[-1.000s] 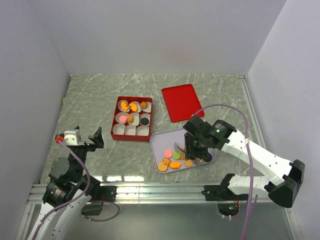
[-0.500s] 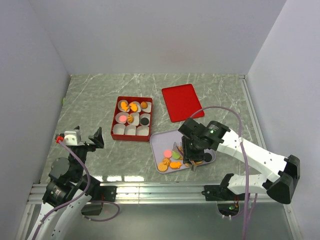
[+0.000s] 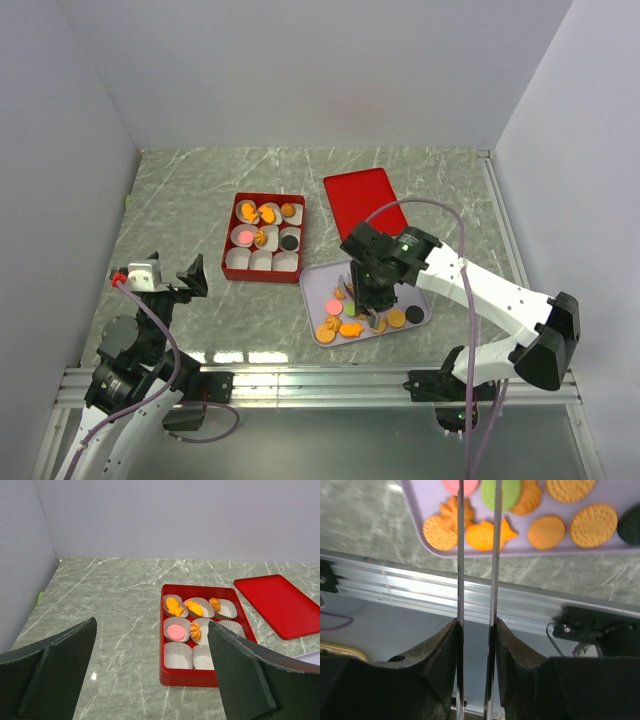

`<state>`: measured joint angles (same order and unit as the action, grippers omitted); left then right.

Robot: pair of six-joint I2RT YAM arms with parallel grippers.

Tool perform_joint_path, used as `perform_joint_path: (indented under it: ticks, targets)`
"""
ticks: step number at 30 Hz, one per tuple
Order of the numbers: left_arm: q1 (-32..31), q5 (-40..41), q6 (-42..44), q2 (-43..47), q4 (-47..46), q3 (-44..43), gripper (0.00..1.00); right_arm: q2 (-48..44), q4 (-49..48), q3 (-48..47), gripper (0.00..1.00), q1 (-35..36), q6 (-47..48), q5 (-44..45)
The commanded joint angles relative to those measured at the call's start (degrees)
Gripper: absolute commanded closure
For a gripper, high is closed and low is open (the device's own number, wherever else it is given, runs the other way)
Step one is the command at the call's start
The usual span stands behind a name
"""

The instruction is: Pack the cookies

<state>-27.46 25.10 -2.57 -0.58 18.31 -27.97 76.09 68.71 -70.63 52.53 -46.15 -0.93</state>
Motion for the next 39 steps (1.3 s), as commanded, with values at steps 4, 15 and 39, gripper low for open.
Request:
perform_joint_path:
  ticks: [4, 15, 39]
  targets:
    - [-0.13, -0.49, 0.63, 2.07, -1.25, 0.02, 0.00, 3.27, 0.90, -8.28, 0.63, 0.29, 2.12, 3.30]
    - [-0.13, -1.02, 0.90, 2.07, -1.17, 0.10, 0.01, 6.78, 1.87, -14.09, 0.64, 0.38, 2.65, 3.04]
    - [-0.13, -1.37, 1.16, 2.25, -1.34, 0.28, 0.01, 27.43, 8.81, -51.78, 0.65, 0.99, 6.60, 1.11]
